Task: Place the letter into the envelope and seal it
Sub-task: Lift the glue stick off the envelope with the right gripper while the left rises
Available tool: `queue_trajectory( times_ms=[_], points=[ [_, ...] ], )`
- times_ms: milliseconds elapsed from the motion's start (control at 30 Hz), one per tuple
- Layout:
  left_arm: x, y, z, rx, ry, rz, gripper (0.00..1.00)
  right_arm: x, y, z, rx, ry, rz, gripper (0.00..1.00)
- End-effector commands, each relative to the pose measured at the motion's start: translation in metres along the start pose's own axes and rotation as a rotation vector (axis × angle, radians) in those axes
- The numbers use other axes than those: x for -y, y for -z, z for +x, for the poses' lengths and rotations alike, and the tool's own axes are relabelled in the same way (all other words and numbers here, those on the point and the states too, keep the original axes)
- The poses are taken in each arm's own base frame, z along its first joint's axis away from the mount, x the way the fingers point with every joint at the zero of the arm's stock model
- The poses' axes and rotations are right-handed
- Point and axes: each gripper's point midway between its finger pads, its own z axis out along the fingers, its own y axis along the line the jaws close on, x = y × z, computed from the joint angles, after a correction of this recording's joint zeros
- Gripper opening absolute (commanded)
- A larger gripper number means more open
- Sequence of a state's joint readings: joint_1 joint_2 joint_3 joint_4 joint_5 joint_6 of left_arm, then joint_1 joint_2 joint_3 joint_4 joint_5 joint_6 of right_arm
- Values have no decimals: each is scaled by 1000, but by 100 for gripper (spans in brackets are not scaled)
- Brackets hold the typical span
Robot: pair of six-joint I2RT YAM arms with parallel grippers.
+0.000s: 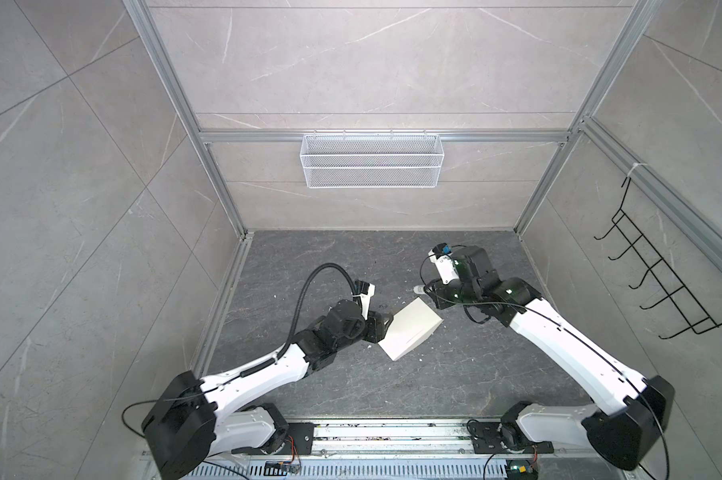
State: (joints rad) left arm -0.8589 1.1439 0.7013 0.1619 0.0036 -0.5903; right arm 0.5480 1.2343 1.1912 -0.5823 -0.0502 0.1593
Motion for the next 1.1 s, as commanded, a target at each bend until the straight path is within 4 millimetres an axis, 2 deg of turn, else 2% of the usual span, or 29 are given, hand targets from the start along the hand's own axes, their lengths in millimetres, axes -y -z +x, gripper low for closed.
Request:
queue_trajectory(
  times_ms=[0,100,167,267,367,467,700,900,1067],
  points=[
    [30,22,-41,132,96,118,70,-14,16,-33,214,-30,-91,0],
    [48,37,-66,218,250,217,77,-21,31,-43,343,-43,-146,0],
    [56,45,-80,263,366,279,78,-25,38,-47,424,-45,-183,0],
    [64,48,-95,287,550,348,83,-30,48,-52,547,-44,-233,0],
    [68,43,-105,275,695,379,87,-29,51,-53,623,-41,-244,0],
    [71,31,-106,238,772,374,88,-31,50,-52,660,-52,-264,0],
    [73,-2,-102,174,929,411,86,-33,45,-48,708,-77,-285,0],
    [74,-12,-107,178,958,415,74,-41,37,-46,693,-67,-308,0],
    [76,-18,-110,177,983,427,73,-48,31,-44,678,-55,-318,0]
  ],
)
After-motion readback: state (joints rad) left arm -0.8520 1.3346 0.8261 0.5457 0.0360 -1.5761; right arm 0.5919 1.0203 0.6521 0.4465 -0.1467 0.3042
